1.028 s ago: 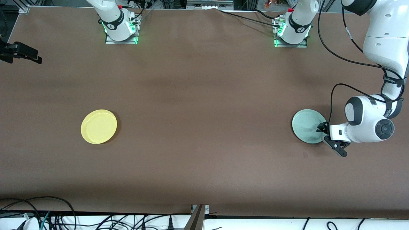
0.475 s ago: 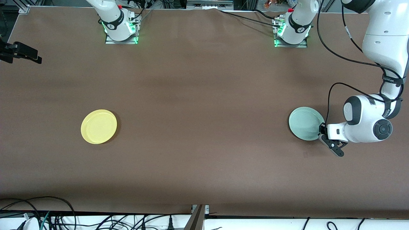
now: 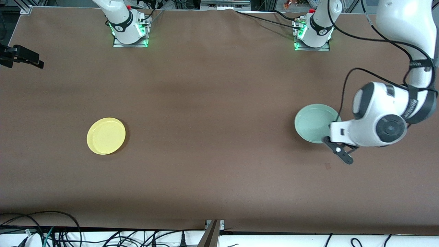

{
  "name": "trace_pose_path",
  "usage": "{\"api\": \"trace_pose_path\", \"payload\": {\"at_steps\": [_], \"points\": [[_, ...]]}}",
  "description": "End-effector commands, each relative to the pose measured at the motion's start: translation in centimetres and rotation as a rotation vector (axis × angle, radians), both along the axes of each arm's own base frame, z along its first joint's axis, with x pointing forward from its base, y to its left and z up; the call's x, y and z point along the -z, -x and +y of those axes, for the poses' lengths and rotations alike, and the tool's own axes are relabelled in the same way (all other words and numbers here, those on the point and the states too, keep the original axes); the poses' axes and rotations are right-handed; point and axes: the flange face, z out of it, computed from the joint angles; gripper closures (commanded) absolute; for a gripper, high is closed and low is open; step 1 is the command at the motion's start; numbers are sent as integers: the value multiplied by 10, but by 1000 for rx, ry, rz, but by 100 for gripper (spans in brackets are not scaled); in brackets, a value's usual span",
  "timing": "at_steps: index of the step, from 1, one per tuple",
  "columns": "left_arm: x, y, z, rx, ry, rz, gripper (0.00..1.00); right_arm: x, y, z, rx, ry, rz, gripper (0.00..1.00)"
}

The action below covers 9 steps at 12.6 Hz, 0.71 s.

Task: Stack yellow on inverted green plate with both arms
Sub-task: 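Grasp the green plate rim with the left gripper and lift it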

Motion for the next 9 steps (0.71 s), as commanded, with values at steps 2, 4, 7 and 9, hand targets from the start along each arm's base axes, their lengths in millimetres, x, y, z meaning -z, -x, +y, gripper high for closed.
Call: {"api": "trace_pose_path", "payload": {"at_steps": [2, 4, 7, 9], "points": [[-45, 29, -127, -38, -202, -53, 100, -5, 0, -3, 7, 3, -7, 0], [-48, 56, -188, -35, -318, -122, 100, -4, 0, -3, 7, 3, -6, 0], [-43, 103, -262, 76, -524, -229, 100, -5, 0, -3, 7, 3, -9, 0], [-47, 122, -287, 22, -604, -323, 100, -3, 0, -4, 7, 3, -4, 0]]}}
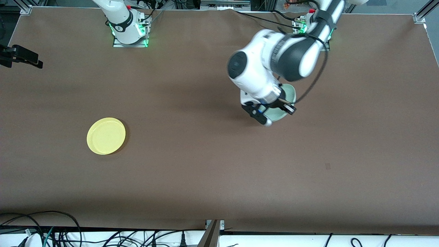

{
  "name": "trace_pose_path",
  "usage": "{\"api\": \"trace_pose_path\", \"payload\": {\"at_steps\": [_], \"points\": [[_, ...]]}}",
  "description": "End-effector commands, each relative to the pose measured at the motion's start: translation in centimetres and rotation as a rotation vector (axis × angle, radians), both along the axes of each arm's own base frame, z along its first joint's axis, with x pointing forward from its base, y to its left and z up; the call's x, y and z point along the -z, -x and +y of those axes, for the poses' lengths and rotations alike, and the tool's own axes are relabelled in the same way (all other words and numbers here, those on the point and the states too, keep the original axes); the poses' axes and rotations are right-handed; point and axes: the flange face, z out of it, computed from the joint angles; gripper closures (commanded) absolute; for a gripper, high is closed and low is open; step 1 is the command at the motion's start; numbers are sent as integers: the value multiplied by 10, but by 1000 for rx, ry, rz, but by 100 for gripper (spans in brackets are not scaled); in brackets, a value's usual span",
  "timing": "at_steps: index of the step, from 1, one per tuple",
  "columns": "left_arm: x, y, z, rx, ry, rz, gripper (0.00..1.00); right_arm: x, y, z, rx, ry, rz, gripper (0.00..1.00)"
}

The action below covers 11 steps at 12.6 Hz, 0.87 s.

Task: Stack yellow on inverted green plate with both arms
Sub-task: 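Grasp the green plate rim with the left gripper and lift it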

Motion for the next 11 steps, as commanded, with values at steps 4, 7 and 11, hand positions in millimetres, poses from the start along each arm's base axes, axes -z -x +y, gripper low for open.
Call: {"api": "trace_pose_path", "payload": {"at_steps": [4, 7, 11], "points": [[20, 43, -76, 26, -281, -381, 100, -3, 0, -7, 12, 4, -6, 0], [51, 65, -110, 30, -311, -541, 100, 14, -12, -10, 20, 1, 22, 0], [136, 117, -149, 72, -462, -743, 100, 67, -39, -29, 45, -3, 83, 0]]}}
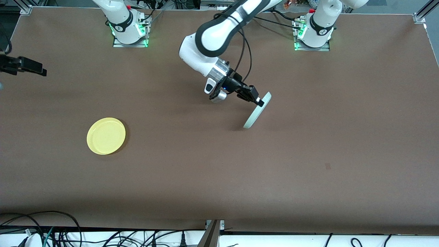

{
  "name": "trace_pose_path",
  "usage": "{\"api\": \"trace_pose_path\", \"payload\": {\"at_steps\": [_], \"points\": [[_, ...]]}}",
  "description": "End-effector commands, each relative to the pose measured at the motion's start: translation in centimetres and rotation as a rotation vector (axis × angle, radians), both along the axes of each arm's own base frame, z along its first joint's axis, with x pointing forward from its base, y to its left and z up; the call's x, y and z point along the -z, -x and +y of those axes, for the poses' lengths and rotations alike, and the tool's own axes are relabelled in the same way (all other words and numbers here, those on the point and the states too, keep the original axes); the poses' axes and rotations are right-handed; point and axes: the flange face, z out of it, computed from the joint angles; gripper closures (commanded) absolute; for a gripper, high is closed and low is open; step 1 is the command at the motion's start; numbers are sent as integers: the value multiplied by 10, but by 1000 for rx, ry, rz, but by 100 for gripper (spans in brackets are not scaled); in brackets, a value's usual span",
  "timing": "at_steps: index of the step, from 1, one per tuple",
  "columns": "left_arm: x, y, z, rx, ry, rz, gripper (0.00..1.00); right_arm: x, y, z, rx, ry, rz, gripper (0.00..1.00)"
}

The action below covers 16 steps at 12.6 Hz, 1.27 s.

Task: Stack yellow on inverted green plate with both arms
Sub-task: 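Grasp the green plate rim with the left gripper and lift it, then flip the green plate while the right gripper reaches the yellow plate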

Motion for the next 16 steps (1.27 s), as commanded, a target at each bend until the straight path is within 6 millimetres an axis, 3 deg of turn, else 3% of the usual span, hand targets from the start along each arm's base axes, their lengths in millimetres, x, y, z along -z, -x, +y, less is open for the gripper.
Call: {"api": "trace_pose_path", "payload": {"at_steps": [1, 5, 10, 13, 16], "points": [[40, 20, -24, 9, -92, -134, 100, 41, -21, -27, 42, -2, 50, 0], [59, 26, -48, 10, -69, -179, 100, 109, -55, -35, 45, -3, 62, 0], [90, 33, -58, -13, -12, -232, 100, 231, -93, -38, 70, -53, 71, 0], [106, 45, -63, -1, -7, -240, 100, 301, -96, -39, 79, -53, 40, 0], [110, 50, -69, 14, 22, -219, 100, 347, -89, -46, 91, -40, -19, 0]]}}
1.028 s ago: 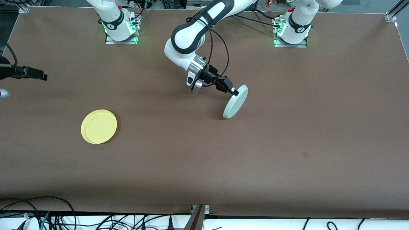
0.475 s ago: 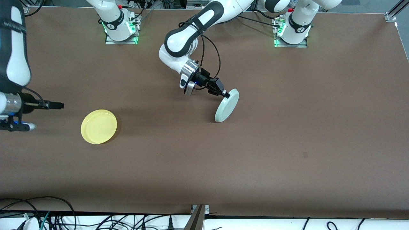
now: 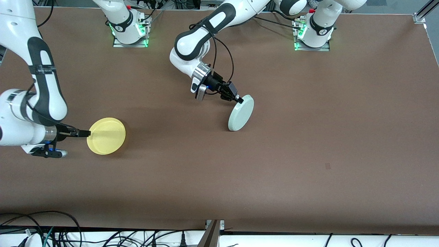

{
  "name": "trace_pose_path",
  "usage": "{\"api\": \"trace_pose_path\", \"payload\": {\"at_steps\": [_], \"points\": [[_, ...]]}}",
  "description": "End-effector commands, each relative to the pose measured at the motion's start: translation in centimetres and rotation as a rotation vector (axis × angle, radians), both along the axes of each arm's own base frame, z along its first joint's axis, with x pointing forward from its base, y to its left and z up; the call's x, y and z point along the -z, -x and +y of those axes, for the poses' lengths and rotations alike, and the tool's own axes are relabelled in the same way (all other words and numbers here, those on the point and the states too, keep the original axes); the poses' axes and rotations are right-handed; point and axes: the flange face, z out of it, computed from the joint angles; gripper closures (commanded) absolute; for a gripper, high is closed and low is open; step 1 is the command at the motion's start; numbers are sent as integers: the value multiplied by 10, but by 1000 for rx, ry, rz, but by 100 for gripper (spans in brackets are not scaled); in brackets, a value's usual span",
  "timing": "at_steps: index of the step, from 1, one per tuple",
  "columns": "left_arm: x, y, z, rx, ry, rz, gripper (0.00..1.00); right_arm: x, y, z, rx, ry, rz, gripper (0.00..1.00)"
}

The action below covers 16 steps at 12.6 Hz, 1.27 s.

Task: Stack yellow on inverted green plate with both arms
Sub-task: 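Flip the green plate while the right gripper reaches the yellow plate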

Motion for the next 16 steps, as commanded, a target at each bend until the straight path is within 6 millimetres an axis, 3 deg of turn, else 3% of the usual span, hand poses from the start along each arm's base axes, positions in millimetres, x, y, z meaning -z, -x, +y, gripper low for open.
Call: {"api": "trace_pose_path", "payload": {"at_steps": [1, 2, 3, 4, 6, 8, 11, 12, 14, 16], "points": [[14, 5, -13, 19, 66, 40, 100, 17, 11, -9, 28, -7, -26, 0], [13, 7, -20, 20, 128, 81, 88, 22, 14, -14, 38, -10, -21, 0], [6, 6, -28, 18, 187, 101, 5, 30, 16, -17, 53, -19, -16, 0], [4, 7, -32, 13, 226, 124, 0, 37, 21, -25, 75, -35, -21, 0], [6, 11, -36, -11, 294, 174, 0, 45, 27, -35, 90, -88, -41, 0], [-19, -8, -43, -79, 468, 214, 0, 54, 31, -44, 81, -110, -34, 0], [-39, -40, -49, -187, 781, 246, 0, 64, 35, -44, 83, -122, -18, 0], [-48, -53, -44, -210, 827, 259, 0, 66, 36, -43, 92, -137, -20, 8], [-73, -78, -35, -268, 976, 304, 0, 66, 36, -41, 86, -144, -16, 60], [-116, -113, -7, -325, 1063, 325, 0, 66, 36, -40, 84, -147, -10, 90]]}}
